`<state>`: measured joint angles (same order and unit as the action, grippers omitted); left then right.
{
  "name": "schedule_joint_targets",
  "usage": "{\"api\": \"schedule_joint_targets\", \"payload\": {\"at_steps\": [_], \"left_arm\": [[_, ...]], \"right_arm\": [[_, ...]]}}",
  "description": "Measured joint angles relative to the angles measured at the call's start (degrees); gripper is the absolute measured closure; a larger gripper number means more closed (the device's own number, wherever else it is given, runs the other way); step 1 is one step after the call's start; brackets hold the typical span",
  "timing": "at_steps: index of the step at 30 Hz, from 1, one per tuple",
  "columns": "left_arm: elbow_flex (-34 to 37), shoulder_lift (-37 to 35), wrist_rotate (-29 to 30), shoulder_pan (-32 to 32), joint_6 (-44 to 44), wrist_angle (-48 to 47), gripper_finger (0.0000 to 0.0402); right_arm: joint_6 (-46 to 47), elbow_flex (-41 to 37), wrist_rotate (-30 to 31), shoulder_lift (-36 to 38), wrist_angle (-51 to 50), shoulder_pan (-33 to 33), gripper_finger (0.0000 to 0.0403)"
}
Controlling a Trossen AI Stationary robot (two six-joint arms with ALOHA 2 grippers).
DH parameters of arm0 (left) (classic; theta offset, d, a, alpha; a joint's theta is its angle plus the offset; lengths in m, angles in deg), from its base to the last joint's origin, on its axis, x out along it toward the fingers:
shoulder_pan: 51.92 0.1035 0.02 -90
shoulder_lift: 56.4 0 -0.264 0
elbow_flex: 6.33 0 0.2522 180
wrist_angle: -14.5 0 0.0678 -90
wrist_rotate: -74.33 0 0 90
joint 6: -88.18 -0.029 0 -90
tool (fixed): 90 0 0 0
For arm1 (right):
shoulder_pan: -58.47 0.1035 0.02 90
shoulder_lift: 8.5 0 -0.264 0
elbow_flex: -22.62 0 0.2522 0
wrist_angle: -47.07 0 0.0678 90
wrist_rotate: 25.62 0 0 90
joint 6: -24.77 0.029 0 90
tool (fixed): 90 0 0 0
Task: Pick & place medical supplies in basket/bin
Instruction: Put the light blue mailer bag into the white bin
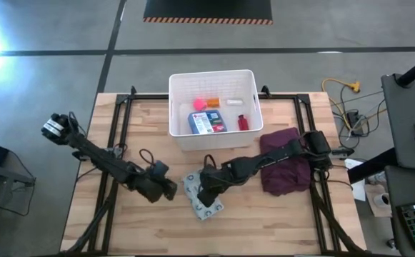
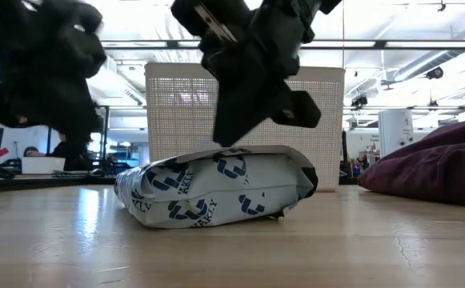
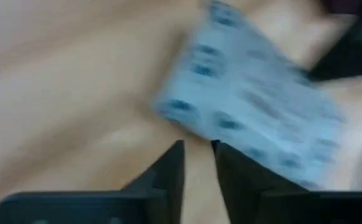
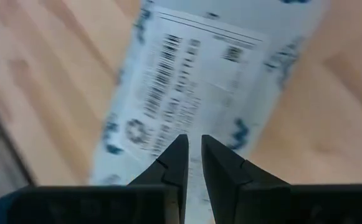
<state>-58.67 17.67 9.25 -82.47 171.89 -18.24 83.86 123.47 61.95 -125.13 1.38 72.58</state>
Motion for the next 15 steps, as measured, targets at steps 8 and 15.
{"api": "schedule_joint_targets", "payload": {"at_steps": [8, 15], "left_arm": [[1.9, 1.32, -0.57, -0.96, 0.47, 9.49, 0.0399], [0.99, 6.0, -5.1, -1.27, 1.49, 15.09, 0.0401]], "right_arm": [[-2.05, 0.0, 12.04, 0.19, -13.97, -0.02, 0.0364], [-1.98, -2.33, 7.85, -1.7, -11.44, -0.83, 0.0364]]}}
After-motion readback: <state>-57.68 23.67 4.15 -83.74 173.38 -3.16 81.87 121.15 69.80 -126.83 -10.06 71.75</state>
